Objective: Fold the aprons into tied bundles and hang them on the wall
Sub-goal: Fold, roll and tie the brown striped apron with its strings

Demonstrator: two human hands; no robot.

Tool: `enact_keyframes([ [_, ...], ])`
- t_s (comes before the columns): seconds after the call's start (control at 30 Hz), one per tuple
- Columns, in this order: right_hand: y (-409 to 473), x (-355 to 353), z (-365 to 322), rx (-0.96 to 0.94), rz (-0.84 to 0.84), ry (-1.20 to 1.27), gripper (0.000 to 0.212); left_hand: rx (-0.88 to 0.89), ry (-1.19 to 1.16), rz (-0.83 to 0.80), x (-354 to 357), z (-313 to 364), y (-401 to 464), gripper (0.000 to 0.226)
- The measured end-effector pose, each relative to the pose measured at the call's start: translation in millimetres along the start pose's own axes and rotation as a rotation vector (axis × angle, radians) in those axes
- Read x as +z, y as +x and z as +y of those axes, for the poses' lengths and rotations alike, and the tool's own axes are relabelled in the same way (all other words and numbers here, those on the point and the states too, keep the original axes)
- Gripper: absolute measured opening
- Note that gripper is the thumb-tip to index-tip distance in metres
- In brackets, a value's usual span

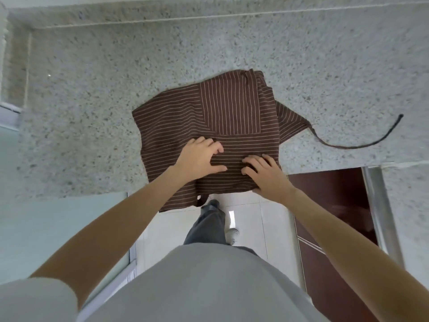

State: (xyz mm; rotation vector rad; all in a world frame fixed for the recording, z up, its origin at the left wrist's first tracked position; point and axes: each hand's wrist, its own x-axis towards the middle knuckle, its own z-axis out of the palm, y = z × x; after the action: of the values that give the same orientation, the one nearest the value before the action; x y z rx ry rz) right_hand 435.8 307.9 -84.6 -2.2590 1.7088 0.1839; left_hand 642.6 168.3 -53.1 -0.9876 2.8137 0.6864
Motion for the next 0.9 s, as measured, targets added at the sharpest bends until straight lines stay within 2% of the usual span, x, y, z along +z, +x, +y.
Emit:
enact_keyframes([
  [0.1,-5,1,0,-0.037,0.232,0.050,0.014,-0.033,0.009,-0.109,26,16,-24,0.060],
  [0.13,-7,-1,0,-0.031,0.305,0.092,0.006,-0.054,0.004,-0.142,34,21,-32,0.064],
  [0.2,-12,-9,-3,0.026,0.393,0.171,0.011,-0.081,0.030,-0.170,47,29,-45,0.072],
  [0.3,-19,-15,-14,0.092,0.376,0.230,0.006,-0.083,0.173,-0.153,57,36,-54,0.075],
  [0.33,-20,-12,-19,0.088,0.348,0.205,0.007,-0.081,0.227,-0.134,61,36,-56,0.070],
  [0.4,-20,-3,-29,0.121,0.208,0.146,0.023,-0.080,0.292,-0.079,68,33,-57,0.055],
  [0.47,-18,8,-36,0.182,0.061,0.045,0.041,-0.086,0.248,0.001,73,26,-58,0.040],
  [0.53,-15,17,-41,0.244,0.049,-0.013,0.050,-0.073,0.143,0.085,70,19,-60,0.022],
  [0.63,-8,21,-46,0.309,0.155,-0.034,0.046,-0.058,0.020,0.134,60,13,-63,0.012],
  [0.73,-9,17,-41,0.172,0.368,0.030,0.016,-0.162,-0.158,0.190,44,13,-65,0.012],
  [0.83,-18,-11,-43,0.172,0.520,0.181,0.023,-0.272,-0.251,0.319,19,27,-71,0.015],
  [0.9,-18,-28,-46,0.219,0.606,0.271,0.018,-0.318,-0.282,0.385,8,36,-71,0.018],
])
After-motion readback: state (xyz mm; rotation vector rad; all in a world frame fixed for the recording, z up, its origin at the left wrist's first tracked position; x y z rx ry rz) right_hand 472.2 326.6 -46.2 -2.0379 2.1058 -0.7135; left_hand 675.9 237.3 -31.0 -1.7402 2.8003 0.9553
